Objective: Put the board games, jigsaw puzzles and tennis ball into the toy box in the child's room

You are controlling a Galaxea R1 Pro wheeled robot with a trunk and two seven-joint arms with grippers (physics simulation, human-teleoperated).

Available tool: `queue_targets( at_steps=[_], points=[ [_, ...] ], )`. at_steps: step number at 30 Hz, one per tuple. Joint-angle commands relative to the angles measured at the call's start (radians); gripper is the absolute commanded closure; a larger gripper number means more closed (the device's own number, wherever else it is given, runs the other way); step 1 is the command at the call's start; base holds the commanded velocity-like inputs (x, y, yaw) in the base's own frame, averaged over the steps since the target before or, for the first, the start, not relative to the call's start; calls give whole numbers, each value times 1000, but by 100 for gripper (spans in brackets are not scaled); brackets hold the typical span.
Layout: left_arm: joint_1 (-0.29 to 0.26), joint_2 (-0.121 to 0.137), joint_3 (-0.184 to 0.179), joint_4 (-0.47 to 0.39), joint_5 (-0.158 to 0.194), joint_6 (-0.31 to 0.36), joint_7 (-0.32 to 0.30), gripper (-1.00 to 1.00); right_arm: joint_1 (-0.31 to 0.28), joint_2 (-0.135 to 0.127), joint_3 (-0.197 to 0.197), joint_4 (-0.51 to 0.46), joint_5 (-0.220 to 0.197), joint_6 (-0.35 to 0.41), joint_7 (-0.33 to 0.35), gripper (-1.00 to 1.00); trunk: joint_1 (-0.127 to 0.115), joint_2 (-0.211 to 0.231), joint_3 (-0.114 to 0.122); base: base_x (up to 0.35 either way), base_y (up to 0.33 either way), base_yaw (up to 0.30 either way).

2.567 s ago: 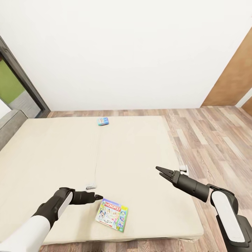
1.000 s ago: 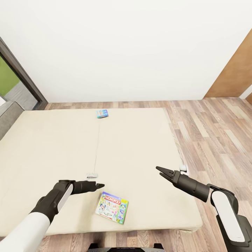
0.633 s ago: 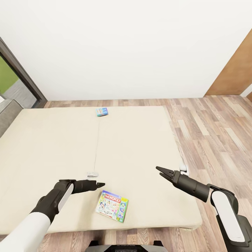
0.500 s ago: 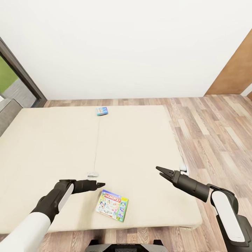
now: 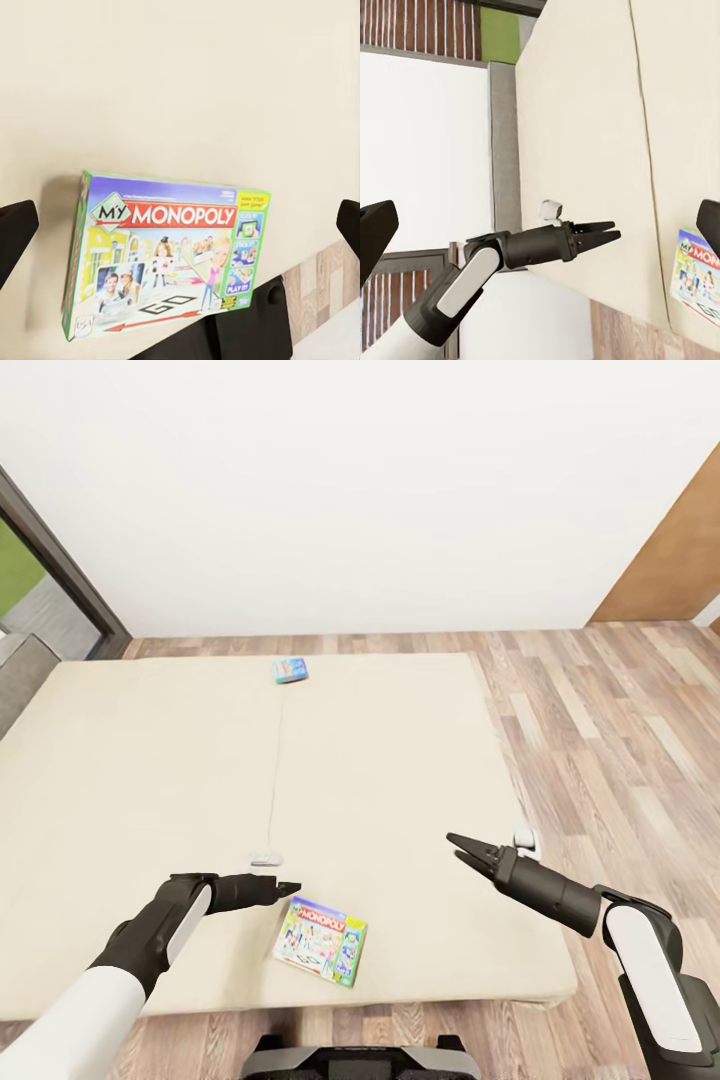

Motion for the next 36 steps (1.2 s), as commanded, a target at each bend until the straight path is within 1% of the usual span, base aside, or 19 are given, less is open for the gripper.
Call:
queue_targets(
  at_steps=[1,4,11,15,18,20,25,31,36],
  points=[
    [0,1,-3,-1,9,6,3,-100,-1,0,-1,0,7,4,18,-100,0,-2,-3,0,0,0],
    [0,1,-3,-1,9,0,3,-100,-1,1,-2,-1,5,4,63,-100,0,-2,-8,0,0,0],
    [0,1,-3,-1,9,-7,4,-100,-1,2,-3,-1,5,4,214,-100,0,-2,-19,0,0,0],
    [0,0,-3,-1,9,-10,4,-100,-2,8,-3,-1,9,4,262,-100,0,-2,-26,0,0,0],
    [0,-1,-3,2,9,-13,4,-100,-2,12,0,-1,14,4,273,-100,0,-2,-30,0,0,0],
    [0,-2,-3,4,9,-16,4,-100,-2,10,1,-1,15,4,271,-100,0,-2,-34,0,0,0],
    [0,-2,-4,8,9,-23,4,-100,-2,4,-8,-1,16,4,266,-100,0,-2,-42,0,0,0],
    [0,-1,-5,9,9,-26,4,-100,-2,9,-16,-1,16,4,264,-100,0,-2,-52,0,0,0],
    [0,-2,-4,10,9,-26,4,-100,-2,6,-19,-1,16,4,264,-100,0,-2,-60,0,0,0]
  ],
)
